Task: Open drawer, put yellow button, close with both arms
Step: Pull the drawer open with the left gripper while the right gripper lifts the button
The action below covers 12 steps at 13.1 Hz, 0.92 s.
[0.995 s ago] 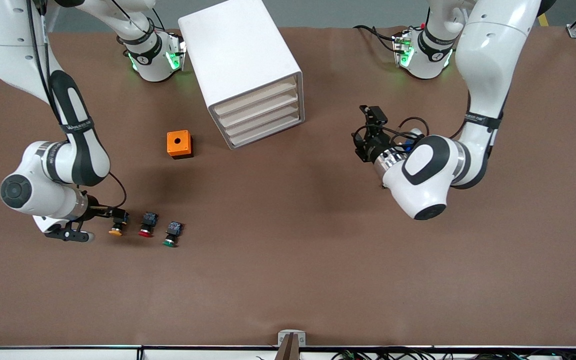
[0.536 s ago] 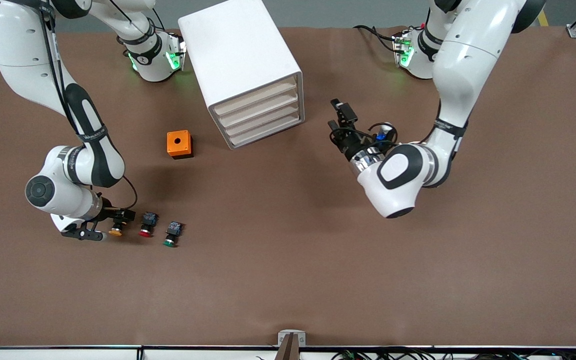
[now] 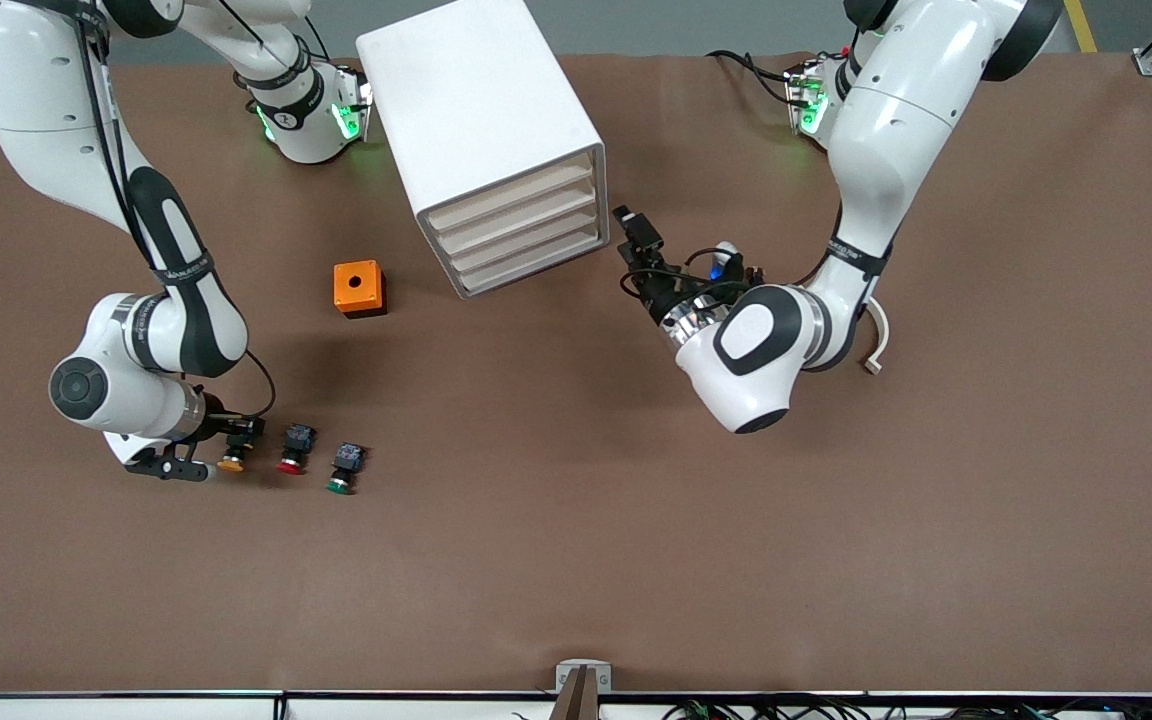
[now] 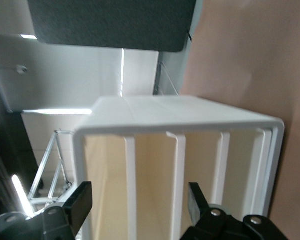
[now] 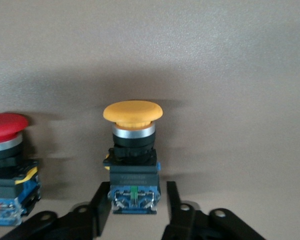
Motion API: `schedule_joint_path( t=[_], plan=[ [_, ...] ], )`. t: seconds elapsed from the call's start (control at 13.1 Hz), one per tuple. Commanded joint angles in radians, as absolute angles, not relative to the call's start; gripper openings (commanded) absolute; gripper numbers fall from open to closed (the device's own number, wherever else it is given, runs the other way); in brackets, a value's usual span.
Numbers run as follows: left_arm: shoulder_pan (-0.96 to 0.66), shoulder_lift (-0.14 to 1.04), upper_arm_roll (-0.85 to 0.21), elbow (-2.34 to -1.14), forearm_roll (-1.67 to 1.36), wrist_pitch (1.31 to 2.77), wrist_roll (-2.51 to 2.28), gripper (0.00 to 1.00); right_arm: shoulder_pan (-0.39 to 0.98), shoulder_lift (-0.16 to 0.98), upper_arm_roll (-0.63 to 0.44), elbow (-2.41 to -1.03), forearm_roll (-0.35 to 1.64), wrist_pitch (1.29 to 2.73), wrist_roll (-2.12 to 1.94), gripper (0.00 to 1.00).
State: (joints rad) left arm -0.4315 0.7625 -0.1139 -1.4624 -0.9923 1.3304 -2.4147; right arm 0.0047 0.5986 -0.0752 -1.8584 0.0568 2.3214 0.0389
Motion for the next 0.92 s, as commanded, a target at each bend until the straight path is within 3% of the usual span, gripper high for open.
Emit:
schedule_joint_path(
  t=[0.0,0.15,0.46,0.84],
  plan=[
    [-0.471,0.782,-0.109,-1.439,-1.079,1.399,-2.451,0.84,-0.005,0.588,-0.064,-1.812,0.071,2.244,0.055,0.26],
    [-0.486,0.788,-0.109,-1.439,-1.141,1.401,-2.456,0.83,-0.005,0.584,-0.066,-1.790,0.071,2.227,0.049,0.15],
    [-0.557,0.808,-0.109,-1.439,-1.150,1.402,-2.457,0.77,0.012,0.530,-0.064,-1.760,0.072,2.153,0.076,0.03],
    [-0.601,0.821,-0.109,-1.439,-1.150,1.411,-2.479,0.66,0.066,0.440,-0.064,-1.680,0.116,1.935,0.291,0.01]
  ],
)
